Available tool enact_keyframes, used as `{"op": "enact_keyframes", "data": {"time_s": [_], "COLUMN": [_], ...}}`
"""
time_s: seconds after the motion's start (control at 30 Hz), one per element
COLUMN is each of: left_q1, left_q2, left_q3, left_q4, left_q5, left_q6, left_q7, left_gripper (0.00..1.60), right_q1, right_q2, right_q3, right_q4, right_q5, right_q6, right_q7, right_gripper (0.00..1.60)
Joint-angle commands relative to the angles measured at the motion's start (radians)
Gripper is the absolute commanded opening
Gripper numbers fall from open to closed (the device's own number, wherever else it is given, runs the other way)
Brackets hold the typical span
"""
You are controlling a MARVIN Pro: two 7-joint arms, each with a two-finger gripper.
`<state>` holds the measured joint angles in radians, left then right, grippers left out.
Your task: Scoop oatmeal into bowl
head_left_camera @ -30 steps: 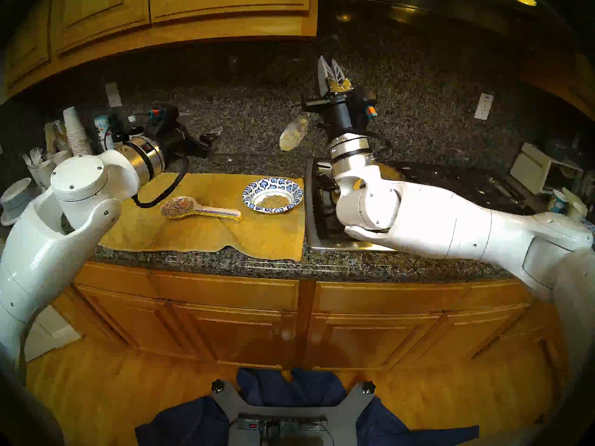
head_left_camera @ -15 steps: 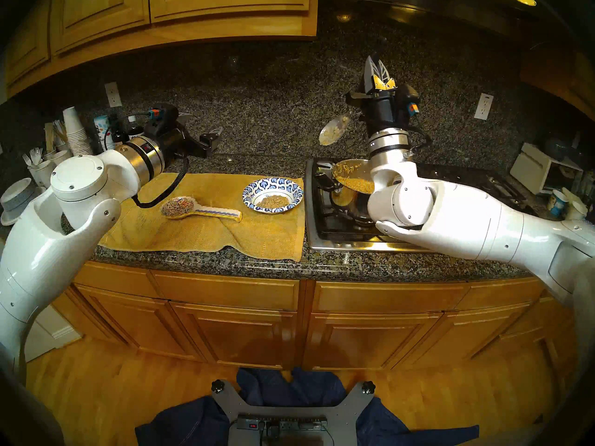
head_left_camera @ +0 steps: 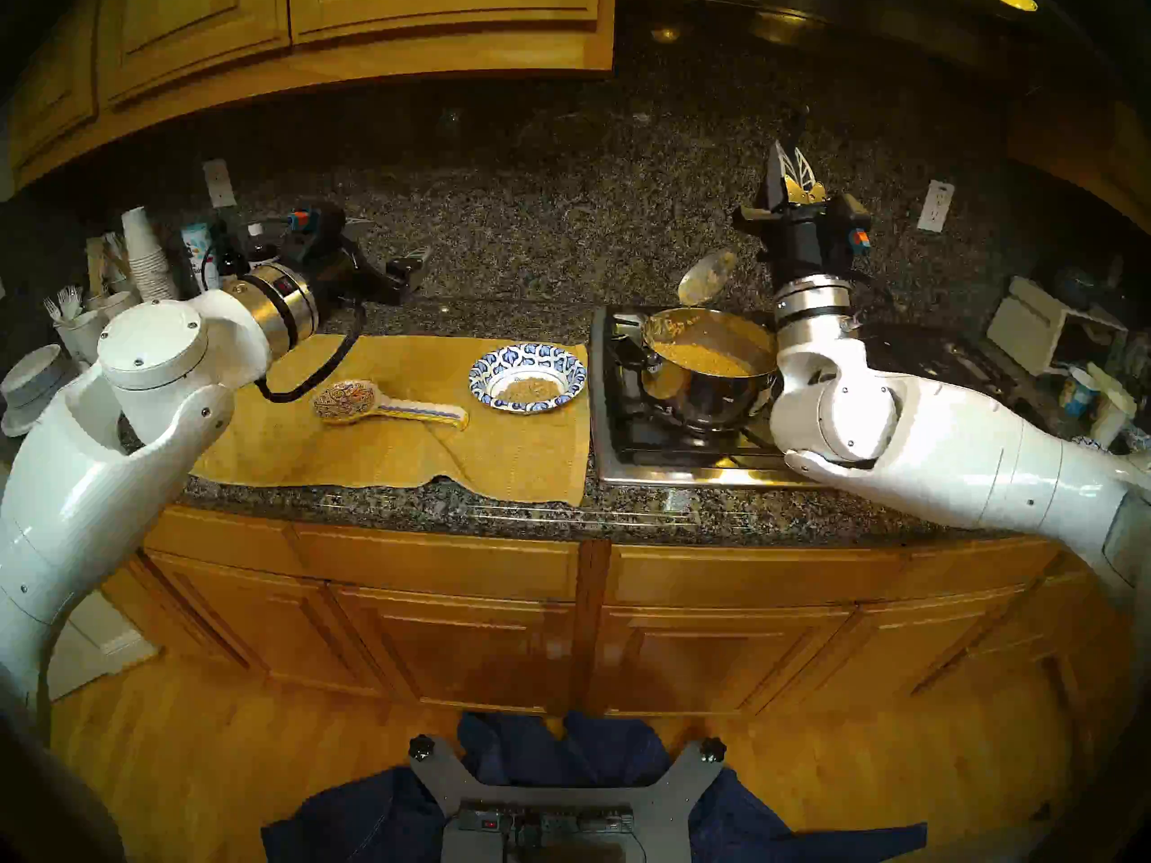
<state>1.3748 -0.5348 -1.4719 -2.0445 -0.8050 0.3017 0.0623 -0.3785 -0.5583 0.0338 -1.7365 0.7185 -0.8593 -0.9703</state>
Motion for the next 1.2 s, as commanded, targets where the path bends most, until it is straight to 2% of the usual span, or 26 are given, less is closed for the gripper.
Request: {"op": "enact_keyframes", "data": {"time_s": [0.0, 0.23, 0.3, 0.37, 0.8, 1.0, 1.17], "left_q1": [-0.032, -0.033, -0.033, -0.034, -0.033, -0.033, -0.033], "left_q2": [-0.001, -0.002, -0.002, -0.003, -0.002, -0.002, -0.002], "left_q3": [-0.024, -0.024, -0.024, -0.024, -0.024, -0.024, -0.024], "left_q4": [-0.012, -0.011, -0.011, -0.011, -0.011, -0.011, -0.011], "left_q5": [0.0, 0.001, 0.001, 0.001, 0.001, 0.001, 0.001], "left_q6": [-0.015, -0.017, -0.018, -0.019, -0.017, -0.018, -0.018], "left_q7": [0.003, 0.002, 0.002, 0.002, 0.002, 0.002, 0.002], "left_gripper": [1.6, 1.6, 1.6, 1.6, 1.6, 1.6, 1.6], "right_q1": [-0.008, -0.033, -0.033, -0.028, 0.007, 0.006, -0.004], "right_q2": [0.106, 0.194, 0.199, 0.181, 0.046, 0.0, -0.021], "right_q3": [0.01, -0.058, -0.066, -0.082, -0.081, -0.087, -0.085], "right_q4": [-0.021, -0.044, -0.044, -0.017, 0.107, 0.127, 0.117], "right_q5": [-0.033, -0.102, -0.112, -0.142, -0.165, -0.172, -0.145], "right_q6": [0.003, 0.031, 0.036, 0.042, 0.065, 0.068, 0.058], "right_q7": [-0.026, 0.044, 0.054, 0.073, 0.142, 0.172, 0.178], "right_gripper": [0.0, 0.0, 0.0, 0.0, 0.0, 0.0, 0.0]}}
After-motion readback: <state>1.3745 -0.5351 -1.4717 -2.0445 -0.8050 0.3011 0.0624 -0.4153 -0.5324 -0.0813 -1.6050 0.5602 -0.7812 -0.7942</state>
